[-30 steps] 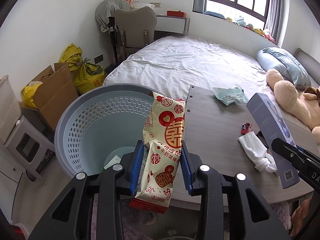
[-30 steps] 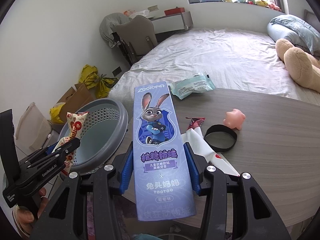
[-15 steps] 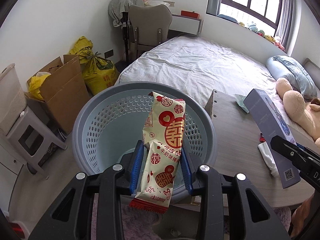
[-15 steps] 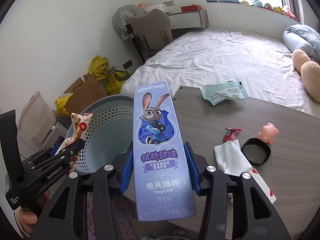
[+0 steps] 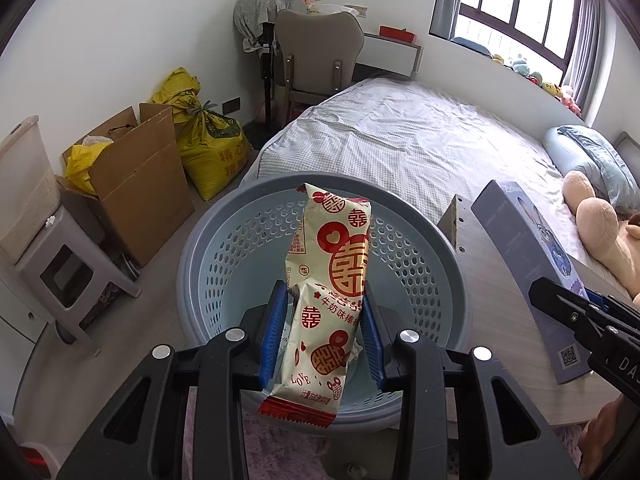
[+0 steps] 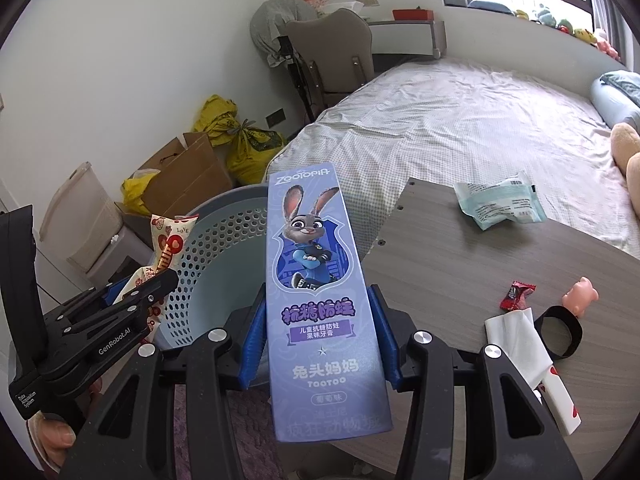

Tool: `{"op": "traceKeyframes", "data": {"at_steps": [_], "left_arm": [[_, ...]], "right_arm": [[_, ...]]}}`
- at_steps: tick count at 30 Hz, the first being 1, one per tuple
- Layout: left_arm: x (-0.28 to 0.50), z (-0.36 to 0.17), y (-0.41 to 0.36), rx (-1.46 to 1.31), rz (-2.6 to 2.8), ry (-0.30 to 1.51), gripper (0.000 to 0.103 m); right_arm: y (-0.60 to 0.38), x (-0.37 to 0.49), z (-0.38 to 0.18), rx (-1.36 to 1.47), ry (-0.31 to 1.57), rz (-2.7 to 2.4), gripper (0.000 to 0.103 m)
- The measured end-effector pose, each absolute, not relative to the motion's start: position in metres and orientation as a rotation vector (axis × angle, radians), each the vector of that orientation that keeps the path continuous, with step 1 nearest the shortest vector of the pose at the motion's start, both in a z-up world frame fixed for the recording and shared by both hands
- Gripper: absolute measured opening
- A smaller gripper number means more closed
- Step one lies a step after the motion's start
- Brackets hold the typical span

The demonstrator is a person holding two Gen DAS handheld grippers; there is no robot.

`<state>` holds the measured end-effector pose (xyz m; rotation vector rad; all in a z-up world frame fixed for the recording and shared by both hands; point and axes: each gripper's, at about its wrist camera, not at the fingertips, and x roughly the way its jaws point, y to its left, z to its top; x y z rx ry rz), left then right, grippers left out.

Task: Collect trash
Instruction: 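Open both grippers over the basket, dropping wrapper and toothpaste box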

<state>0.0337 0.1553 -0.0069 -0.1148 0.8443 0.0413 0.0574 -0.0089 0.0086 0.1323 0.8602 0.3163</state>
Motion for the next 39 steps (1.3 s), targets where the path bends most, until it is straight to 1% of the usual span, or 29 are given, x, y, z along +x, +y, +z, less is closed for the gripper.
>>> {"op": "traceKeyframes", "data": {"at_steps": [19,39], "left_arm": [[0.064,-0.022,0.168,-0.13,0.044,0.883,0.035],[0.088,-0.037,0.183,-0.125,0.1,0.925,0.035]], "right_arm": [[0.012,0.083,-0.004,0.112,0.892,0.338,0.046],[0.039,0.12,-0.028,0.069,0.965,0.405,0.046]]}}
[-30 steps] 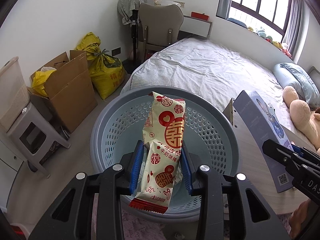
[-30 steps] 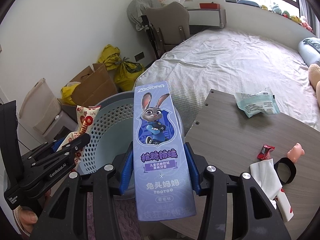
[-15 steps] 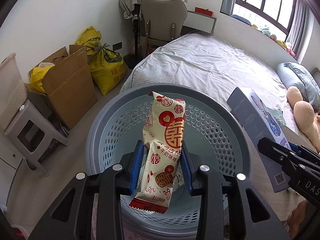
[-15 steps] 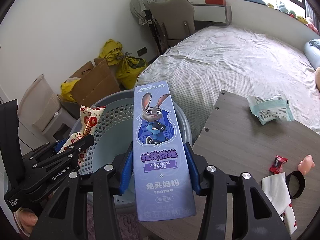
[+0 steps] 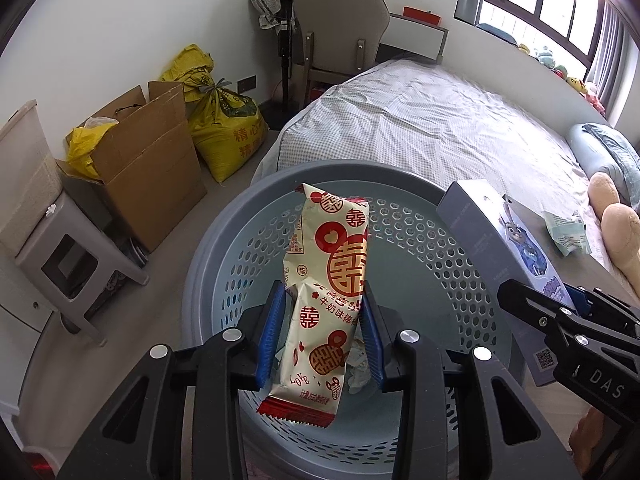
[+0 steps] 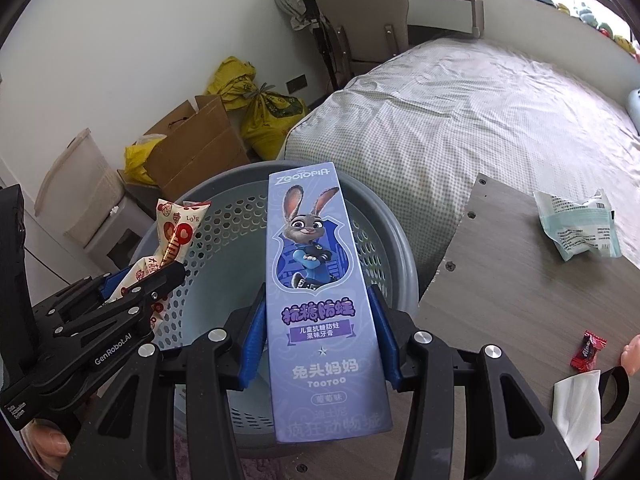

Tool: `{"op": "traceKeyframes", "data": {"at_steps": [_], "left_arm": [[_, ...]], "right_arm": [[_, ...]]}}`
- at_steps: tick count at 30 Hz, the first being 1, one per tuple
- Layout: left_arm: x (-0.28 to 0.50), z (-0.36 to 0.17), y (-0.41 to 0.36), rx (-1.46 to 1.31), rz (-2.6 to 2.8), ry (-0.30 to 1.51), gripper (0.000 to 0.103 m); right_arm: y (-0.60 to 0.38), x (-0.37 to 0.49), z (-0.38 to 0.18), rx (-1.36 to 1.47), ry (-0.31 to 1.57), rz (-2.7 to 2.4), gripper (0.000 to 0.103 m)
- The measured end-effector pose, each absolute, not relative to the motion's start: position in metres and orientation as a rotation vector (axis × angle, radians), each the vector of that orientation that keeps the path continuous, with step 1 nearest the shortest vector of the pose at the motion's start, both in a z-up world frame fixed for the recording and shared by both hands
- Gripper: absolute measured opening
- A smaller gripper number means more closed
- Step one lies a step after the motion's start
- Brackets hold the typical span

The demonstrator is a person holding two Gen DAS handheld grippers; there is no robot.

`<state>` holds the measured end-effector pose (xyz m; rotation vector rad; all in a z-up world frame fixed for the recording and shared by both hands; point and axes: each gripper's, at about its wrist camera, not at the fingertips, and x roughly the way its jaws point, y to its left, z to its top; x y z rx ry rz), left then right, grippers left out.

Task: Collect trash
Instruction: 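Open both grippers over the basket, dropping wrapper and toothpaste box, then withdraw both tools from the basket back over the table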

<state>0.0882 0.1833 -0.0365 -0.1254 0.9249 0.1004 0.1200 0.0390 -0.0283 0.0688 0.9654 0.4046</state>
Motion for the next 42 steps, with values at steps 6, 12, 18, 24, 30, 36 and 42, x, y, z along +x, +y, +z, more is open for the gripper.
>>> {"op": "traceKeyframes", "data": {"at_steps": [6,12,18,24,30,36,42], "left_arm": [[0.089,-0.034,0.185,-0.124,0.109,0.919,0.037],[0.086,-0.03,0.186,-0.127,0.123,0.908,0.052],[0.084,-0.03,0.189,-0.127,0.129,0.91,0.056],[0.079,-0.028,0.189,-0.128,0.134,0.905,0.058],[0.073,-0.024,0.188,-0.124,0.148,0.898,0.061],[0.066,-0.021,0.19,-0.13,0.161,0.889,0.061],[0.062,-0.018,0.189,-0.13,0.157,0.884,0.061]], "right_arm": [[0.041,0.122,-0.027,0.071,0.956,0.422,0.048],[0.04,0.118,-0.022,0.064,0.929,0.418,0.059],[0.038,0.115,-0.021,0.073,0.93,0.418,0.059],[0.037,0.113,-0.021,0.073,0.929,0.42,0.059],[0.037,0.109,-0.021,0.076,0.927,0.423,0.059],[0.034,0.106,-0.022,0.081,0.937,0.418,0.059],[0.032,0.1,-0.019,0.081,0.931,0.409,0.059]]}}
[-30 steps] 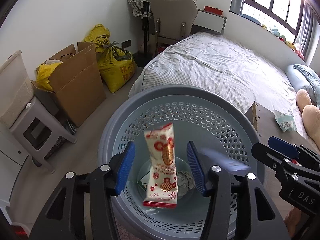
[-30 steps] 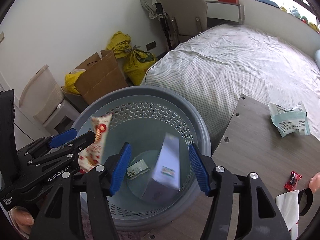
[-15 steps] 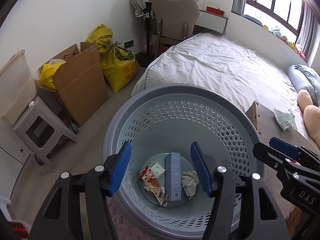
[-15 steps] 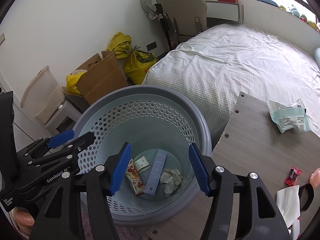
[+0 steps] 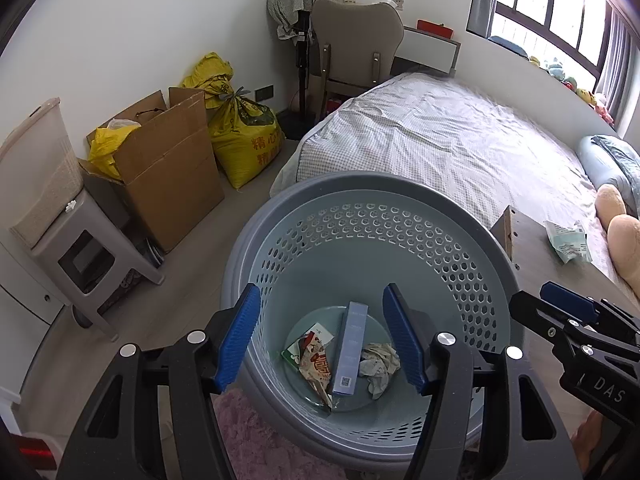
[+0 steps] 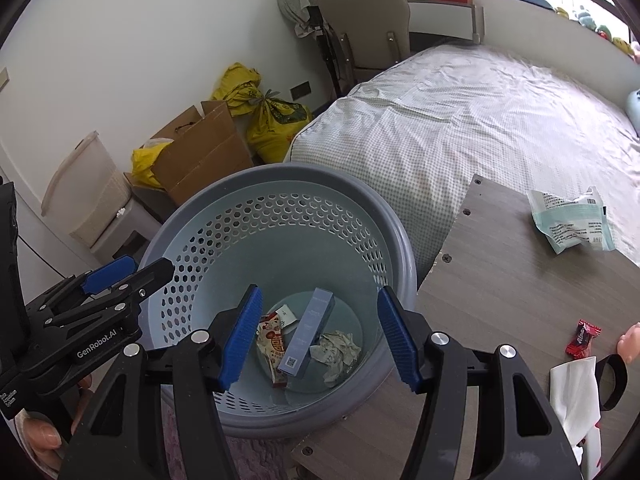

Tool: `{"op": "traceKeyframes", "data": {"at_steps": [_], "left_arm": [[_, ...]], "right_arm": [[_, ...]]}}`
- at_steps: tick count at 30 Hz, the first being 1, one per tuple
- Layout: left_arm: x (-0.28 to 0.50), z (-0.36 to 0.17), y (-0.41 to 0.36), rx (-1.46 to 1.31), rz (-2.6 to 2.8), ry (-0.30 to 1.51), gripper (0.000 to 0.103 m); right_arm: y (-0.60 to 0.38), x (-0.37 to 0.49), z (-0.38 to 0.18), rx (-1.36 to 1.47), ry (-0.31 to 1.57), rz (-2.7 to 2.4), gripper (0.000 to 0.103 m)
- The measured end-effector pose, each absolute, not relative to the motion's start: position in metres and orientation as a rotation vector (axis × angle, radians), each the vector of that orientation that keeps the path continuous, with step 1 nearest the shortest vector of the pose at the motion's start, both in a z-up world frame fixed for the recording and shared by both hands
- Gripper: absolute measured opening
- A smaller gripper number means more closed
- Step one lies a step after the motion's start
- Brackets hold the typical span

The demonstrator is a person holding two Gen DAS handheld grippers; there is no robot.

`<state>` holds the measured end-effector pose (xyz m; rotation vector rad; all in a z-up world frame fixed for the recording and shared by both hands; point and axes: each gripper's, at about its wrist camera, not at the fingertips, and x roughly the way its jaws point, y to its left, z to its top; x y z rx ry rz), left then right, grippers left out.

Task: Collect trash
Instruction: 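Withdraw both tools from the basket back over the table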

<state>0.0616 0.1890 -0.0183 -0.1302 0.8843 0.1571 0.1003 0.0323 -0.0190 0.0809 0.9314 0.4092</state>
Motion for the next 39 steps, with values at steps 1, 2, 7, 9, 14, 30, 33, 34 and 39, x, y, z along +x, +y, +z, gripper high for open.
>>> {"op": "traceKeyframes", "data": {"at_steps": [1,2,7,9,14,30,33,34,39], "left_arm": [[0.06,-0.018,0.189,-0.131,0.155,0.883,0.062],[0.06,-0.017,0.188,-0.132,0.154,0.88,0.063],[0.053,-0.013,0.188,-0.138,0.151,0.869,0.065],[0.05,-0.012,0.187,-0.138,0.15,0.867,0.065],[0.044,-0.01,0.183,-0.136,0.144,0.864,0.066],[0.019,0.001,0.145,-0.096,0.075,0.845,0.067],[0.015,0.004,0.134,-0.086,0.058,0.84,0.068],[0.013,0.004,0.13,-0.081,0.051,0.839,0.069],[0.007,0.006,0.112,-0.059,0.017,0.835,0.069]], "right_arm": [[0.032,0.1,-0.018,0.082,0.93,0.408,0.059],[0.031,0.099,-0.017,0.082,0.928,0.407,0.059],[0.03,0.093,-0.014,0.078,0.918,0.404,0.063],[0.028,0.089,-0.013,0.078,0.913,0.402,0.063],[0.022,0.083,-0.01,0.079,0.907,0.395,0.064],[-0.01,0.051,0.001,0.105,0.872,0.342,0.072],[-0.021,0.044,0.003,0.115,0.867,0.329,0.072],[-0.025,0.041,0.003,0.117,0.866,0.323,0.072],[-0.044,0.025,0.005,0.125,0.86,0.287,0.073]]}}
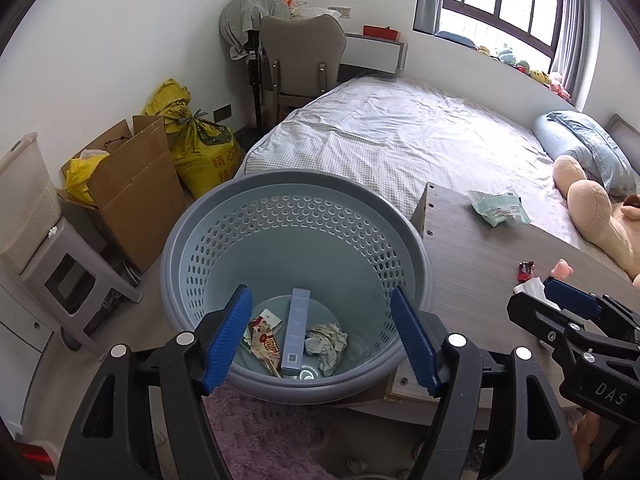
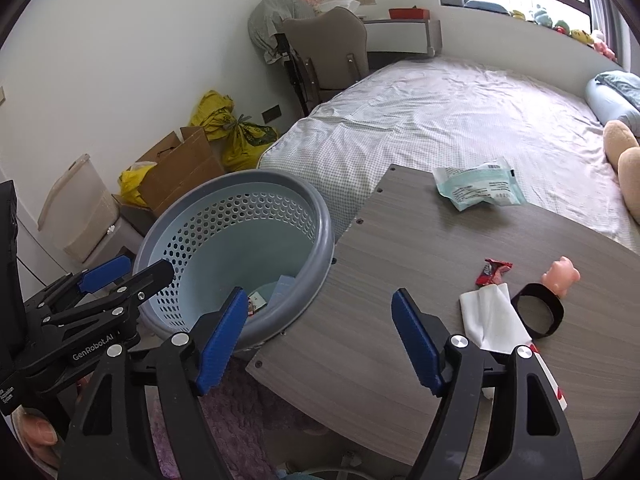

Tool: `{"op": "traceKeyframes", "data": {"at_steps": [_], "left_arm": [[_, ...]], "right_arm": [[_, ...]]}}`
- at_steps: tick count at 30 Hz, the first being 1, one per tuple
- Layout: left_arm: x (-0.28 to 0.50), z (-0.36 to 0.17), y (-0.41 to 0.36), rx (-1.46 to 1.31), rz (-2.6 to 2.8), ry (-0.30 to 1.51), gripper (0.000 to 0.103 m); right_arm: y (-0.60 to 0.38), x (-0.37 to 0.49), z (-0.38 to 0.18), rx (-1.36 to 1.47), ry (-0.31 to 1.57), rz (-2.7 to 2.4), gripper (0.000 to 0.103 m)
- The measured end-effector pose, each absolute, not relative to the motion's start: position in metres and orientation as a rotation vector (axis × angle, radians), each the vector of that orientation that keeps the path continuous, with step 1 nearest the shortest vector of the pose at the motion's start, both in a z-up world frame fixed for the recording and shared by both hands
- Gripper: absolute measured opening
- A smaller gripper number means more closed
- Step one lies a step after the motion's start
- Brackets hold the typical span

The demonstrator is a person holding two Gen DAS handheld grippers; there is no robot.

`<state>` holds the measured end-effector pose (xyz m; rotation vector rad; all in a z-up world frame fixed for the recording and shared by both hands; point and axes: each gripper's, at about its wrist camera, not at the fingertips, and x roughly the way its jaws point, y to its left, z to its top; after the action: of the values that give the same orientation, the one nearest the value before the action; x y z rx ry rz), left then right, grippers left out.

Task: Collect trash
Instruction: 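Withdraw both tools from the basket back over the table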

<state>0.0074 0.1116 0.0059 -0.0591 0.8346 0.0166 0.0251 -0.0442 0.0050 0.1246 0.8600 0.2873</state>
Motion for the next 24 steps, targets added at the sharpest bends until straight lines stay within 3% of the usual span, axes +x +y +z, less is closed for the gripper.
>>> {"op": "traceKeyframes", "data": {"at_steps": [24], "left_arm": [[-0.024,0.0,0.018,0.05,-0.163,0.857,0.069]], "right_arm": [[-0.155,-0.04,-0.002,0.25,0.823,0.092,0.076]]}}
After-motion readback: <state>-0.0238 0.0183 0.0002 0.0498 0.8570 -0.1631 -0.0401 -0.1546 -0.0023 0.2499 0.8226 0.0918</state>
